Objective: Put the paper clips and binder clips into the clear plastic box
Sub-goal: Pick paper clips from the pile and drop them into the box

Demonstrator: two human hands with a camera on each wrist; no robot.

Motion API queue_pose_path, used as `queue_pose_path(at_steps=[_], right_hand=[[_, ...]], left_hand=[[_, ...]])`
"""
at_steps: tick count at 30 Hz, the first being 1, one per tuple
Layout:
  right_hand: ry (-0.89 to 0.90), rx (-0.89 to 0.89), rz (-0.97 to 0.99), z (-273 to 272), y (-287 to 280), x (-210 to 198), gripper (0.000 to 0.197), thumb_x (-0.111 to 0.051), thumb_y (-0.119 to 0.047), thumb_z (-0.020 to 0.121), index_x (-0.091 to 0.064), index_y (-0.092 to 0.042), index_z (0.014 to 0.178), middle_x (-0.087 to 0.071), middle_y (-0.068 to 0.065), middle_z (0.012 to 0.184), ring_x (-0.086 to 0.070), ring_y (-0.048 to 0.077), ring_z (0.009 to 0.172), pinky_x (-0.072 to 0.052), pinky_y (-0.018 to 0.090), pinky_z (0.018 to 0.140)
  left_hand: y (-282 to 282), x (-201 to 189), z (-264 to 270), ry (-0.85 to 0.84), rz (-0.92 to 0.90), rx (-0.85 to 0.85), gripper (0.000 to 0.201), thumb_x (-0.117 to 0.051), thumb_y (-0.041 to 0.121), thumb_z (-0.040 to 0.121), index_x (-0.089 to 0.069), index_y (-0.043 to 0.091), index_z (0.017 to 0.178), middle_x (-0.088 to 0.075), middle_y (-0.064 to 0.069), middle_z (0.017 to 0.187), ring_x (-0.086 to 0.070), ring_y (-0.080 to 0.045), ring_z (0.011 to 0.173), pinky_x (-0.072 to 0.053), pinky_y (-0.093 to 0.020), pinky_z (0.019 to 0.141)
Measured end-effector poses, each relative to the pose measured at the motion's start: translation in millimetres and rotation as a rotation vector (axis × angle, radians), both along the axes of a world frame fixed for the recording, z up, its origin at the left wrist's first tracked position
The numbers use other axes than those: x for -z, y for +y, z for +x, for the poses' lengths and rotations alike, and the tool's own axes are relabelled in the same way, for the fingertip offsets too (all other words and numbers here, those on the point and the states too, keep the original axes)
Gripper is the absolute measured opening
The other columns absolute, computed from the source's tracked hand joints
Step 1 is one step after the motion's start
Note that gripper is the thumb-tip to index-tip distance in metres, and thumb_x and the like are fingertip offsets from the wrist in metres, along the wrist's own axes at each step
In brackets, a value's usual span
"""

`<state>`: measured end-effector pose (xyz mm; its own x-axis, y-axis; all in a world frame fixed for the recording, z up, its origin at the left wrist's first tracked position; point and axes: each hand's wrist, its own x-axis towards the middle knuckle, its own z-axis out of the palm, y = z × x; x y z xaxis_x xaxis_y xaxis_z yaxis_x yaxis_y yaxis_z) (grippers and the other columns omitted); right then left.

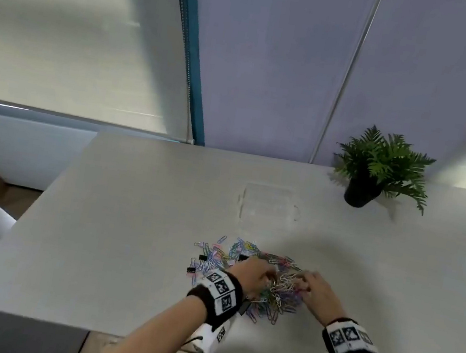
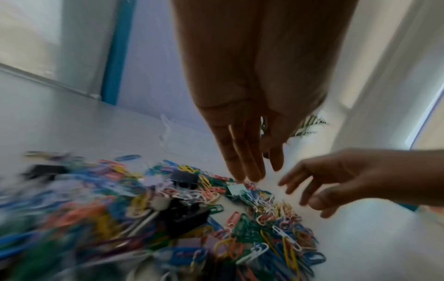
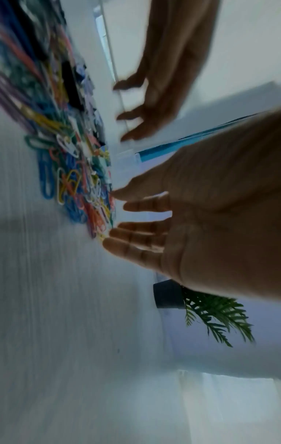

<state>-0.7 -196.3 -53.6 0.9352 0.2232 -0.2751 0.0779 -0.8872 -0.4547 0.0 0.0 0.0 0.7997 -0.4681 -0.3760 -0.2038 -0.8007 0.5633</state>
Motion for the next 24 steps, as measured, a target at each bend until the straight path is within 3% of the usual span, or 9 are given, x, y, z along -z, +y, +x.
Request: queue_pose_path(at_steps=[2, 4, 7, 9, 12, 15, 20, 24], right_hand=[[0.041, 0.016, -0.112, 8.1, 4.6, 3.7, 0.059, -0.061, -0.016, 0.080, -0.037, -0.015, 0.134, -0.040, 0.011, 0.132, -0.040, 0.030, 0.122, -0.038, 0.038, 0.103], [0.102, -0.029, -0.180, 9.9, 10.6, 3.3, 0.078, -0.069, -0.027, 0.075, -0.026, -0.018, 0.139, -0.032, 0.011, 0.140, -0.031, 0.030, 0.128, -0.034, 0.041, 0.107], [0.115, -0.119, -0.269, 8.6, 12.1, 11.0, 0.087, -0.070, -0.035, 0.073, -0.018, -0.025, 0.143, -0.025, 0.010, 0.144, -0.025, 0.030, 0.132, -0.035, 0.043, 0.106], [0.050, -0.146, -0.312, 9.4, 10.3, 12.0, 0.079, -0.065, -0.033, 0.077, -0.022, -0.024, 0.141, -0.028, 0.010, 0.142, -0.027, 0.030, 0.130, -0.037, 0.041, 0.104], [-0.045, -0.156, -0.240, 19.2, 7.9, 16.6, 0.051, -0.060, -0.021, 0.080, -0.042, -0.018, 0.127, -0.037, 0.009, 0.134, -0.033, 0.027, 0.125, -0.039, 0.036, 0.101], [-0.072, -0.137, -0.133, 32.9, 9.1, 21.8, 0.034, -0.053, -0.015, 0.084, -0.050, -0.013, 0.118, -0.042, 0.010, 0.124, -0.041, 0.027, 0.117, -0.044, 0.036, 0.092], [-0.053, -0.123, 0.033, 55.1, 12.2, 23.6, 0.023, -0.057, -0.007, 0.081, -0.059, -0.006, 0.104, -0.055, 0.017, 0.108, -0.055, 0.031, 0.098, -0.041, 0.033, 0.083], [-0.023, -0.061, 0.214, 68.7, 12.6, 16.3, 0.012, -0.066, -0.001, 0.072, -0.066, 0.000, 0.084, -0.068, 0.017, 0.093, -0.058, 0.020, 0.083, -0.039, 0.021, 0.075]], left_hand=[[-22.7, 5.9, 17.8, -0.071, 0.062, 0.006, 0.039, -0.037, -0.003, 0.089, -0.053, 0.004, 0.123, -0.057, -0.020, 0.121, -0.055, -0.032, 0.112, -0.044, -0.040, 0.099], [-36.3, 9.5, 29.7, -0.087, 0.135, 0.056, 0.038, -0.038, 0.002, 0.092, -0.050, 0.004, 0.128, -0.051, -0.021, 0.127, -0.049, -0.035, 0.118, -0.042, -0.042, 0.101], [-29.7, 35.2, 40.6, -0.110, 0.306, 0.176, 0.043, -0.042, 0.010, 0.093, -0.045, 0.015, 0.135, -0.039, -0.018, 0.140, -0.037, -0.036, 0.128, -0.035, -0.047, 0.108], [-19.8, 47.3, 47.7, -0.149, 0.340, 0.198, 0.048, -0.043, 0.007, 0.092, -0.040, 0.018, 0.139, -0.032, -0.017, 0.145, -0.029, -0.036, 0.133, -0.030, -0.047, 0.111], [-5.8, 56.0, 55.2, -0.167, 0.327, 0.146, 0.055, -0.043, 0.004, 0.091, -0.032, 0.021, 0.142, -0.027, -0.014, 0.149, -0.027, -0.035, 0.135, -0.029, -0.048, 0.111], [5.3, 57.3, 62.2, -0.171, 0.297, 0.074, 0.052, -0.043, 0.004, 0.089, -0.038, 0.019, 0.138, -0.033, -0.014, 0.143, -0.033, -0.032, 0.131, -0.034, -0.046, 0.109], [15.0, 60.1, 64.3, -0.238, 0.175, -0.095, 0.017, -0.052, 0.003, 0.084, -0.059, 0.008, 0.099, -0.049, -0.013, 0.113, -0.056, -0.031, 0.099, -0.048, -0.037, 0.089], [21.1, 56.4, 64.6, -0.236, 0.115, -0.139, 0.016, -0.050, -0.002, 0.083, -0.062, 0.005, 0.089, -0.059, -0.012, 0.104, -0.058, -0.028, 0.095, -0.045, -0.032, 0.085]])
